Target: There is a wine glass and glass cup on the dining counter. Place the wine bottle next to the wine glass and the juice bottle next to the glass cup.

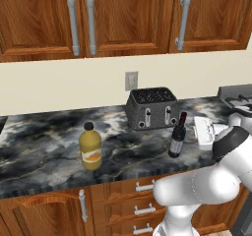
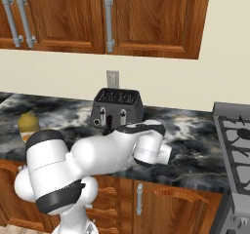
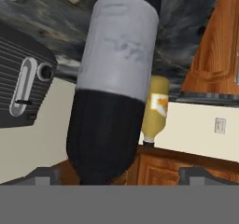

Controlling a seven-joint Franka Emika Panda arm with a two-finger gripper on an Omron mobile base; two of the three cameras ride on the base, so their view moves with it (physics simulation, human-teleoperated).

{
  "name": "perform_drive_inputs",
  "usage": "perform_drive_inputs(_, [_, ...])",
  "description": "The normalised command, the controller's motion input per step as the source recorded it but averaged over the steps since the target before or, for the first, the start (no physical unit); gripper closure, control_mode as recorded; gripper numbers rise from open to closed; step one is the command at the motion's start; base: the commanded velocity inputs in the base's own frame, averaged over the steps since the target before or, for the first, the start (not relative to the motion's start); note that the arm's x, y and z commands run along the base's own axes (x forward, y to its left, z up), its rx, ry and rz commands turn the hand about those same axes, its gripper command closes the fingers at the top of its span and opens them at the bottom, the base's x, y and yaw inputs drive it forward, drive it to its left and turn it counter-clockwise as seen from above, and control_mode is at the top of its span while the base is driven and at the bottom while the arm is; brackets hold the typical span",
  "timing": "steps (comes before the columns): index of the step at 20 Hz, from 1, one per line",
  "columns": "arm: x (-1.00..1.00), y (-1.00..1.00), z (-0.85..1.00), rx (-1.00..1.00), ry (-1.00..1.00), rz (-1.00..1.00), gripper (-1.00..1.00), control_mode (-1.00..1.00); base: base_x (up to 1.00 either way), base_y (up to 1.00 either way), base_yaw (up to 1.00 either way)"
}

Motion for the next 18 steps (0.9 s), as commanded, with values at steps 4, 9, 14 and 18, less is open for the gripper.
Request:
perform_drive_inputs(4, [0.00, 0.13, 0.00, 0.00, 0.00, 0.00, -1.00, -1.00, 0.00, 0.00, 0.00])
perform_drive_inputs(9, [0.10, 0.10, 0.00, 0.02, 0.07, 0.00, -1.00, -1.00, 0.00, 0.00, 0.00])
perform_drive_inputs(14, [0.01, -0.01, 0.00, 0.16, 0.14, -0.04, -1.00, -1.00, 0.00, 0.00, 0.00])
perform_drive_inputs(18, [0.00, 0.00, 0.00, 0.13, 0.17, -0.12, -1.00, -1.00, 0.00, 0.00, 0.00])
